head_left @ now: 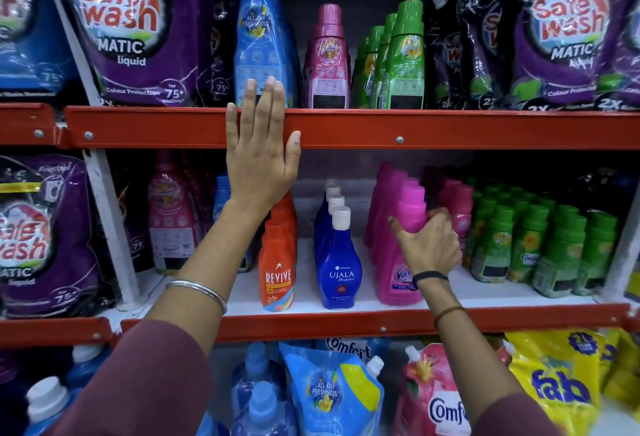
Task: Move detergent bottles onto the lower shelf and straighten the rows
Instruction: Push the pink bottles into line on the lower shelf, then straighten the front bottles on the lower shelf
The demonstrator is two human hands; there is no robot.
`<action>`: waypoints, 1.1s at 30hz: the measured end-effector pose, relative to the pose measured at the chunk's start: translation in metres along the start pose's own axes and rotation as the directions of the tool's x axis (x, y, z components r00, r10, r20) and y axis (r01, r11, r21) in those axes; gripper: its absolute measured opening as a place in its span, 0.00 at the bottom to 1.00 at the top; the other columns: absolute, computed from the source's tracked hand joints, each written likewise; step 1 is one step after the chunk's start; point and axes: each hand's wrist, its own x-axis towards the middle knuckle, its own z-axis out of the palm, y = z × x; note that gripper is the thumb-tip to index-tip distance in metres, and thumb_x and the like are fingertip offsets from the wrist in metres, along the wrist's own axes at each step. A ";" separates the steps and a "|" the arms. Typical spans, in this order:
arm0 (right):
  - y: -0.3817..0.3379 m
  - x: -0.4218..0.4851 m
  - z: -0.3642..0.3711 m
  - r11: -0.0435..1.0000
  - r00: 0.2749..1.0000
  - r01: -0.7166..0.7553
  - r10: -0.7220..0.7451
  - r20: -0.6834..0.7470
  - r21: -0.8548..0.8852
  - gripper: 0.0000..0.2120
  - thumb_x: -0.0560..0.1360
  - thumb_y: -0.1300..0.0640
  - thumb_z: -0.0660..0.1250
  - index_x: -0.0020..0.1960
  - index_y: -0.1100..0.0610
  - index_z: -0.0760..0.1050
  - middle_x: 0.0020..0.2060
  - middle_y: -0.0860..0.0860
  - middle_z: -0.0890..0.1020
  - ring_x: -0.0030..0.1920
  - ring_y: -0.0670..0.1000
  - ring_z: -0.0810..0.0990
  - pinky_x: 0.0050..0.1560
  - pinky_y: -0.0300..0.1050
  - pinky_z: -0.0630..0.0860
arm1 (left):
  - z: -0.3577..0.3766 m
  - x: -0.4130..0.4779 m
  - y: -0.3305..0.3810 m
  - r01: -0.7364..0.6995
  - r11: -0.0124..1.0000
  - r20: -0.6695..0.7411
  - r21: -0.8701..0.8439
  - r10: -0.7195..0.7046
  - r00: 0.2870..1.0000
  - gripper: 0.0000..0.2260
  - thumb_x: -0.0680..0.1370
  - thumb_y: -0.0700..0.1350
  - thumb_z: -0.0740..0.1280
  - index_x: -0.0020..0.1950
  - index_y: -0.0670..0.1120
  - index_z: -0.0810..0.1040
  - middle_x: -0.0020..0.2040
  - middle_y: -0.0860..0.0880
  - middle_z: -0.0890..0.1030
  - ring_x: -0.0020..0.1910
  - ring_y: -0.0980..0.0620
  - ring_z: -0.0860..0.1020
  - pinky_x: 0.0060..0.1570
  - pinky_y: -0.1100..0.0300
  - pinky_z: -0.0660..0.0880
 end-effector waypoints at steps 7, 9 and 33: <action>0.006 -0.001 -0.008 0.993 0.998 0.069 -0.067 0.021 -0.096 0.39 0.62 0.26 0.63 0.50 0.62 0.70 0.47 0.61 0.79 0.48 0.63 0.79 0.39 0.52 0.72 | -0.005 -0.005 0.008 0.059 0.997 0.022 -0.053 -0.058 0.998 0.26 0.82 0.50 0.53 0.78 0.42 0.54 0.78 0.44 0.58 0.78 0.43 0.53 0.76 0.47 0.45; 0.018 -0.003 -0.011 0.999 0.998 0.045 -0.046 0.032 0.026 0.38 0.64 0.25 0.58 0.50 0.60 0.71 0.48 0.59 0.79 0.48 0.61 0.78 0.41 0.50 0.70 | -0.009 -0.015 0.021 0.092 0.986 0.053 -0.142 -0.085 0.995 0.26 0.82 0.49 0.54 0.78 0.42 0.53 0.79 0.43 0.56 0.78 0.43 0.51 0.76 0.48 0.44; 0.096 -0.029 -0.030 0.862 0.814 -0.166 -0.155 0.560 0.479 0.25 0.80 0.46 0.48 0.64 0.60 0.72 0.60 0.59 0.78 0.55 0.46 0.72 0.52 0.24 0.65 | 0.023 -0.166 0.200 0.866 0.354 0.856 -0.354 -0.252 0.452 0.24 0.83 0.57 0.49 0.78 0.50 0.58 0.75 0.47 0.65 0.75 0.50 0.61 0.71 0.60 0.55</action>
